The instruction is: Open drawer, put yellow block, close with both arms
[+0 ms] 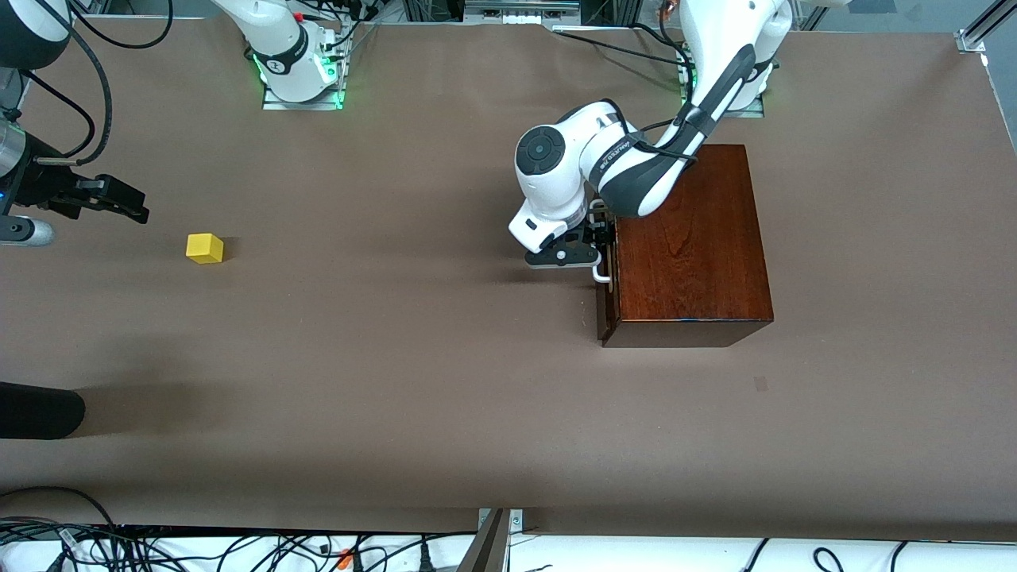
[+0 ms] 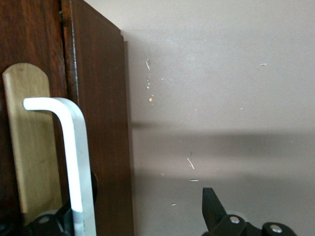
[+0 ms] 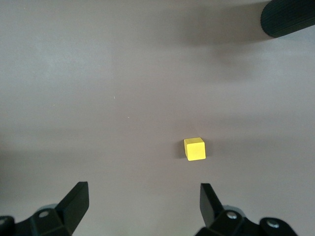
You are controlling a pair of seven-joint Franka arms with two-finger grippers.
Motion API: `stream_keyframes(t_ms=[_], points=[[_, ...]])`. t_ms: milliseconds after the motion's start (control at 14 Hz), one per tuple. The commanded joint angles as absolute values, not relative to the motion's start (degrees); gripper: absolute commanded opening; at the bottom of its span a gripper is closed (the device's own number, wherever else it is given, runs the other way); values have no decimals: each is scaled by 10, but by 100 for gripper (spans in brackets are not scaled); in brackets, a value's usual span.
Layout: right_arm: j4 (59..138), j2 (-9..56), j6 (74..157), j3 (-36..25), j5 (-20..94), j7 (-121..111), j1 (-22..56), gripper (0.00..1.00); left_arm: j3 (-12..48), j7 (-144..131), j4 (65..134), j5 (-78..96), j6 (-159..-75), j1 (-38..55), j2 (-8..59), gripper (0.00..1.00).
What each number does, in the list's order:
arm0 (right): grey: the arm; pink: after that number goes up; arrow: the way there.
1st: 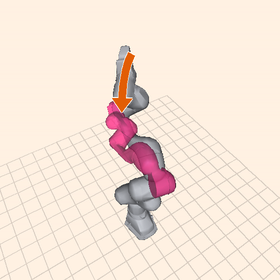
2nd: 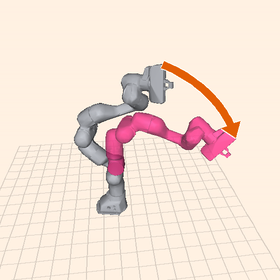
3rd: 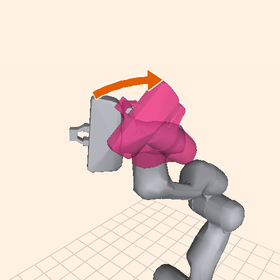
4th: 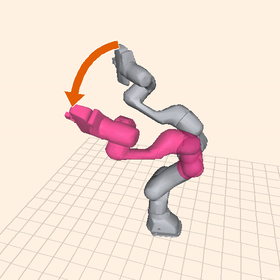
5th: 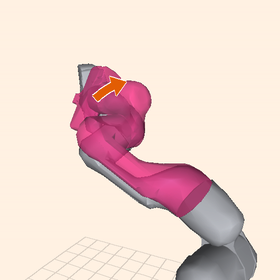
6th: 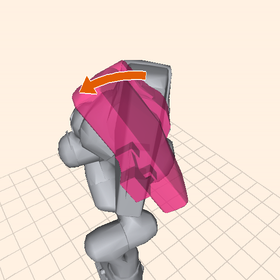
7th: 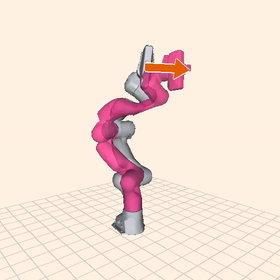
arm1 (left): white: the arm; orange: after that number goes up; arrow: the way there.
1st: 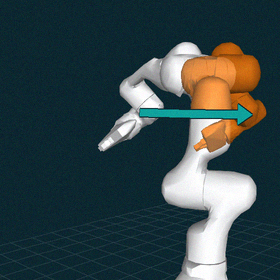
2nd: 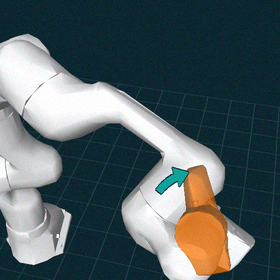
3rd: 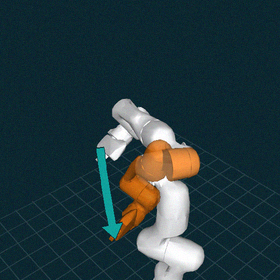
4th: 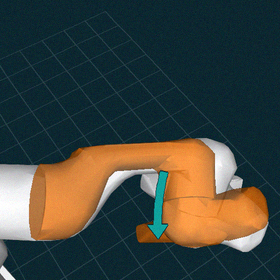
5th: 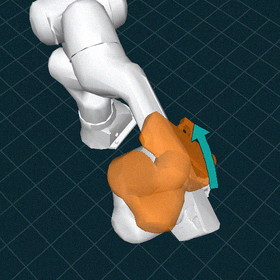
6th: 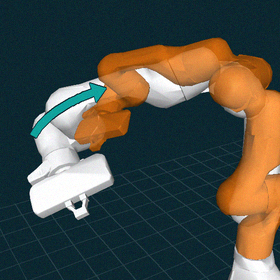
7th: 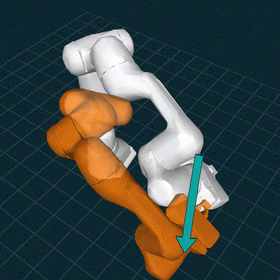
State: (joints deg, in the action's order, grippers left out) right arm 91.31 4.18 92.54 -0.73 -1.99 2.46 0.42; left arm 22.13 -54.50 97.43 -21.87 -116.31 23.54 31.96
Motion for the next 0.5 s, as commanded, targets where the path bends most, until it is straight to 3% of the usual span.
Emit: stream_keyframes(t_ms=[0, 429], points=[[907, 41, 925, -7, -17, 29, 5, 100, 219, -570, 962, -229, -1175, 261, 323, 100], [907, 41, 925, -7, -17, 25, 5, 100, 220, -571, 921, -211, -1180, 270, 341, 100]])
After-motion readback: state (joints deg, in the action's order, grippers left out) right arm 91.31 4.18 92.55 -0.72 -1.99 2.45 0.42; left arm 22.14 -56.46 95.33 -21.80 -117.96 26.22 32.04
